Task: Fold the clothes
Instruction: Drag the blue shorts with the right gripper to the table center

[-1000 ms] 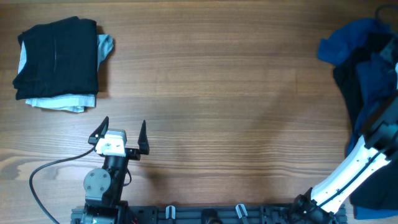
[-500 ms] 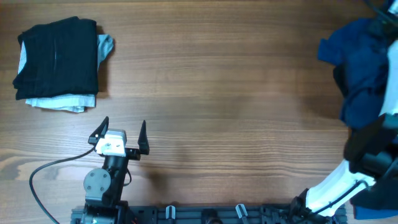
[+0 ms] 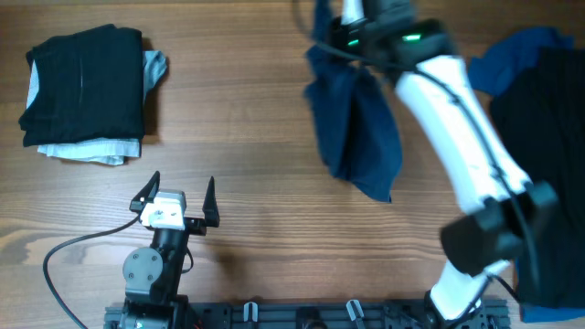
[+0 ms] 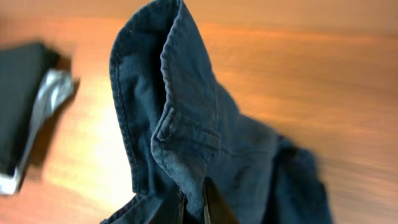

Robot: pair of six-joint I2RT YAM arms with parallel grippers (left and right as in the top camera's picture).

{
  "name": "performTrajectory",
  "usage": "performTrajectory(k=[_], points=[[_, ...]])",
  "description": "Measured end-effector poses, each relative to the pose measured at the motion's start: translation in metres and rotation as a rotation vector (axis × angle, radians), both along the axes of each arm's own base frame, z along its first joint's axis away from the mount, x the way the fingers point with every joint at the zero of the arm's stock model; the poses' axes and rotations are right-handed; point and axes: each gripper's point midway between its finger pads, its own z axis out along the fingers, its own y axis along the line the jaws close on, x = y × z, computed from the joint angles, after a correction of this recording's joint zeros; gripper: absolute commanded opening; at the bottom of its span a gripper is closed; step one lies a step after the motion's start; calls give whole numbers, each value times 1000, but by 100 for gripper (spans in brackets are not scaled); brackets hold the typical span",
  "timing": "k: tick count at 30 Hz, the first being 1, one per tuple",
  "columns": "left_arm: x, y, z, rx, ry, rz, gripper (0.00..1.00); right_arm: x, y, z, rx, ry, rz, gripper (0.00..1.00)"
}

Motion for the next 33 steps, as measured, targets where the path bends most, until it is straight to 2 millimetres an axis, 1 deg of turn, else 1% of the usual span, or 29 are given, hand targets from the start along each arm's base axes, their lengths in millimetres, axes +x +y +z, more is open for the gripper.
performTrajectory(k=[4,6,7,8,9,10,11,12,13,14,16,17,18,20,21,22,23,24,25,26,27,28,29,31,33], points=[[0,0,0,0,0,0,100,-7,70,-76,-2,104,113,5],[0,0,0,0,0,0,100,-15,101,-101,19,137,175,6],[0,0,0,0,0,0,100,-22,118,-113,34,152,216,9],[0,0,0,0,0,0,100,-29,133,-119,53,162,254,27],[0,0,0,0,0,0,100,-34,143,-120,68,164,286,33],[0,0,0,0,0,0,100,-38,151,-118,81,157,323,43],[0,0,0,0,0,0,100,-40,158,-116,93,144,351,74],[0,0,0,0,0,0,100,-41,161,-113,96,131,379,89],[0,0,0,0,0,0,100,-41,161,-112,99,128,389,96],[0,0,0,0,0,0,100,-40,159,-112,96,123,401,99],[0,0,0,0,0,0,100,-33,150,-107,90,104,410,99],[0,0,0,0,0,0,100,-30,143,-103,86,102,404,99],[0,0,0,0,0,0,100,-28,130,-96,80,107,387,100],[0,0,0,0,0,0,100,-21,89,-71,67,112,321,100],[0,0,0,0,0,0,100,-18,66,-59,58,118,280,97],[0,0,0,0,0,0,100,-16,44,-52,51,129,244,93],[0,0,0,0,0,0,100,-13,23,-48,43,141,206,84],[0,0,0,0,0,0,100,-14,-15,-51,18,203,138,51],[0,0,0,0,0,0,100,-14,-31,-55,7,228,111,35],[0,0,0,0,0,0,100,-16,-46,-62,-8,266,89,18],[0,0,0,0,0,0,100,-20,-54,-67,-19,295,79,8],[0,0,0,0,0,0,100,-24,-63,-73,-28,329,64,4],[0,0,0,0,0,0,100,-26,-71,-79,-38,357,57,4],[0,0,0,0,0,0,100,-29,-76,-90,-52,386,55,4],[0,0,0,0,0,0,100,-35,-80,-107,-75,415,51,5]])
